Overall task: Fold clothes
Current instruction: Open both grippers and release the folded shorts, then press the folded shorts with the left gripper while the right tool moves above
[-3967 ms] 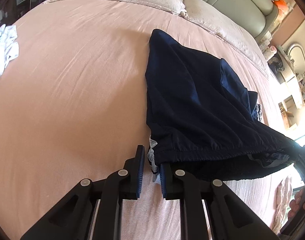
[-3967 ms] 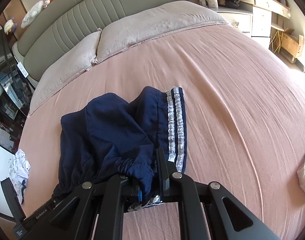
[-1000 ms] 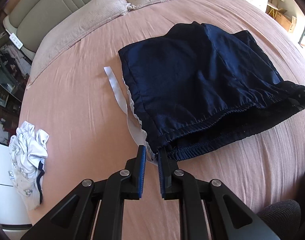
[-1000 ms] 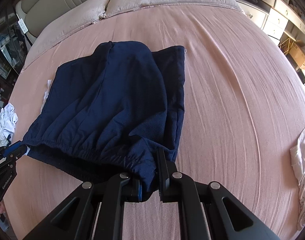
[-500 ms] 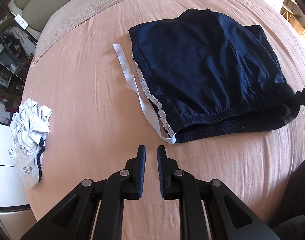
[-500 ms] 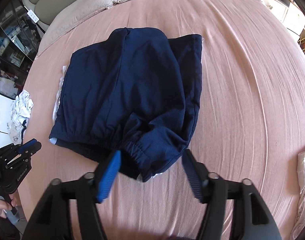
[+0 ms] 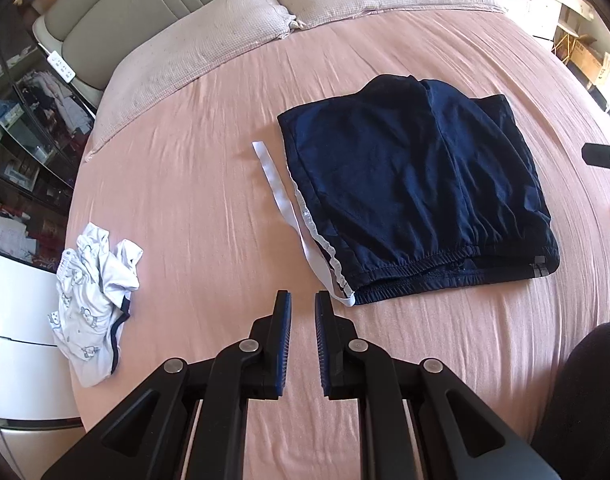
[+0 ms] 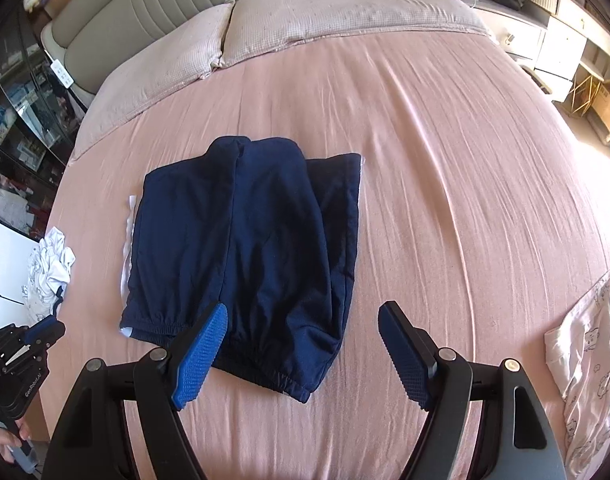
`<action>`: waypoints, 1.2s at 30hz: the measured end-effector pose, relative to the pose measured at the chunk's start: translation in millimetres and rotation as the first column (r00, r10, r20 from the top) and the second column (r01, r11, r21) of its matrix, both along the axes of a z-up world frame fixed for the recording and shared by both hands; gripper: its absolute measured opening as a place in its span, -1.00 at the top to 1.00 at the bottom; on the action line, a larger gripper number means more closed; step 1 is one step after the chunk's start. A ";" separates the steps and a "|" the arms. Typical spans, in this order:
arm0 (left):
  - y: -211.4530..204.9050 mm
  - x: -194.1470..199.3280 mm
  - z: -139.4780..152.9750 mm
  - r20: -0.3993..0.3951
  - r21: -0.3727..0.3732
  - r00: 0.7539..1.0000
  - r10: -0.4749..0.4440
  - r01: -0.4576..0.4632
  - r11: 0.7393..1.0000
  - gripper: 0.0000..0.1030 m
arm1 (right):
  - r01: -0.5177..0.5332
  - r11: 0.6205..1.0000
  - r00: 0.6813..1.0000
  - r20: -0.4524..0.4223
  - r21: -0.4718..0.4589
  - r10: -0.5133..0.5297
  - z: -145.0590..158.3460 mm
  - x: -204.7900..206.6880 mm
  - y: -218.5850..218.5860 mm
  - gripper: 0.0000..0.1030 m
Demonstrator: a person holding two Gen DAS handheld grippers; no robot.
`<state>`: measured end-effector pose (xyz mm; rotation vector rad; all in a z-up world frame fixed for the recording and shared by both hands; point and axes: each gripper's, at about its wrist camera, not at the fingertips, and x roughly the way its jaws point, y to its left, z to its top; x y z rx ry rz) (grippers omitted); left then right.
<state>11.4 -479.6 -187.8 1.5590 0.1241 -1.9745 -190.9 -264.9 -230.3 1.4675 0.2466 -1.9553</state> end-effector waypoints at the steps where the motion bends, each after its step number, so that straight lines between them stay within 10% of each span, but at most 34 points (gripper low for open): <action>1: 2.9 -2.5 1.0 0.010 -0.021 1.000 -0.016 0.016 1.000 0.79 | 0.014 1.000 1.000 0.001 -0.007 -0.014 1.3 -4.0 1.8 -0.51; 13: 48.4 -31.9 -33.3 0.048 -0.052 0.967 -0.249 0.251 0.967 0.75 | 0.197 0.975 0.977 0.107 -0.100 -0.186 -17.1 -52.2 -13.6 -0.52; 15: 59.1 -42.1 -47.6 0.091 -0.026 0.945 -0.314 0.318 0.948 0.51 | 0.214 0.970 0.971 0.131 -0.114 -0.199 -23.5 -59.8 -16.0 -0.52; 17: 70.6 -52.3 -62.0 0.131 -0.039 0.919 -0.371 0.379 0.925 -0.64 | 0.205 0.971 0.973 0.133 -0.121 -0.189 -30.0 -67.3 -18.7 -0.52; 19: 79.1 -61.8 -73.2 0.159 -0.076 0.902 -0.401 0.416 0.906 -0.89 | 0.187 0.975 0.977 0.123 -0.119 -0.172 -36.6 -75.7 -19.7 -0.52; 31: 100.5 -106.8 -103.5 0.298 -0.230 0.855 -0.425 0.497 0.837 -0.89 | 0.252 0.957 0.950 0.225 -0.147 -0.215 -77.6 -116.0 -0.8 -0.52; 36: 122.0 -117.2 -109.1 0.352 -0.250 0.818 -0.454 0.550 0.797 -0.89 | 0.199 0.980 0.957 0.210 0.033 -0.201 -82.6 -122.2 -10.2 -0.52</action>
